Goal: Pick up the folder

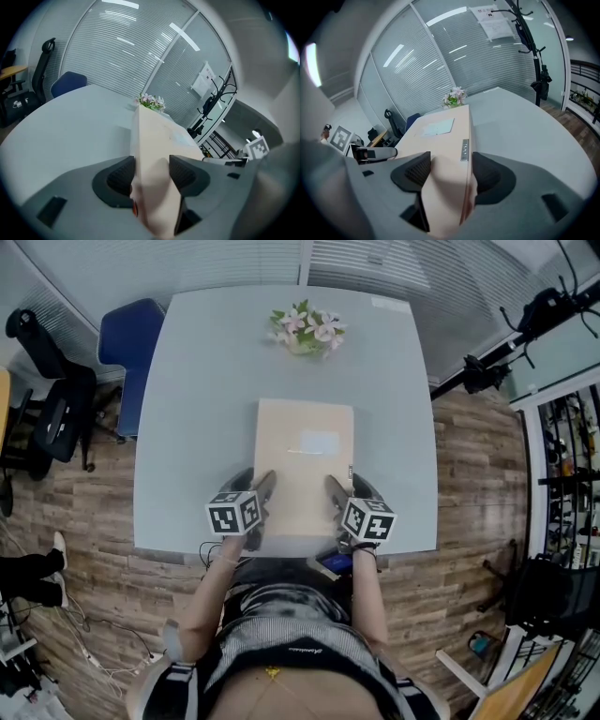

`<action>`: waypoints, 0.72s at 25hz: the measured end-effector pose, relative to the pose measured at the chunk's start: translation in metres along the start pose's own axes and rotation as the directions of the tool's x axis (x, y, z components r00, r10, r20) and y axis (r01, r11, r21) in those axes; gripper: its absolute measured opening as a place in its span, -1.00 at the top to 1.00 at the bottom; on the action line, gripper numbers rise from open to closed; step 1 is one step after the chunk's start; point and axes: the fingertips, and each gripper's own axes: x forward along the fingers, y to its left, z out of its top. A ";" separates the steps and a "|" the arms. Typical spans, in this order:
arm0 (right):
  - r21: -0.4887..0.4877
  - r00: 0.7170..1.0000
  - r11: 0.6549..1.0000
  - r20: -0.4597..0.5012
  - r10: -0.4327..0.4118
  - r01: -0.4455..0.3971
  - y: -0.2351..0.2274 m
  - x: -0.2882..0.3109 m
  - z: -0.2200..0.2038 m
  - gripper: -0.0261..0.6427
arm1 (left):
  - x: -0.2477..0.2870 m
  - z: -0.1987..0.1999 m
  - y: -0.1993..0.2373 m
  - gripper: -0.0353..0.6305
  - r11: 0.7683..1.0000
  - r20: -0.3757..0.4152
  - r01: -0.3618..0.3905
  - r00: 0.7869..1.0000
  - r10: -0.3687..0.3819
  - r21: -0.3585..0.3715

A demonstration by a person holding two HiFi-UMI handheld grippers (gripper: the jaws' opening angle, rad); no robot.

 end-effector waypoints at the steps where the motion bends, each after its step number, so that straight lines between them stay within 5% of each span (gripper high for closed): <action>1: -0.010 1.000 1.000 0.014 0.000 0.000 0.002 -0.004 0.007 0.08 | -0.005 0.007 -0.003 0.20 1.000 0.016 -0.006 1.000 0.006 0.005; 9: -0.085 0.990 0.996 0.142 0.014 -0.002 0.027 -0.046 0.061 0.08 | -0.048 0.058 -0.034 0.21 0.999 0.173 -0.026 0.985 0.018 0.042; 18: -0.136 0.959 0.990 0.276 0.064 -0.027 0.059 -0.090 0.114 0.08 | -0.099 0.111 -0.069 0.21 0.991 0.346 -0.047 0.938 0.001 0.125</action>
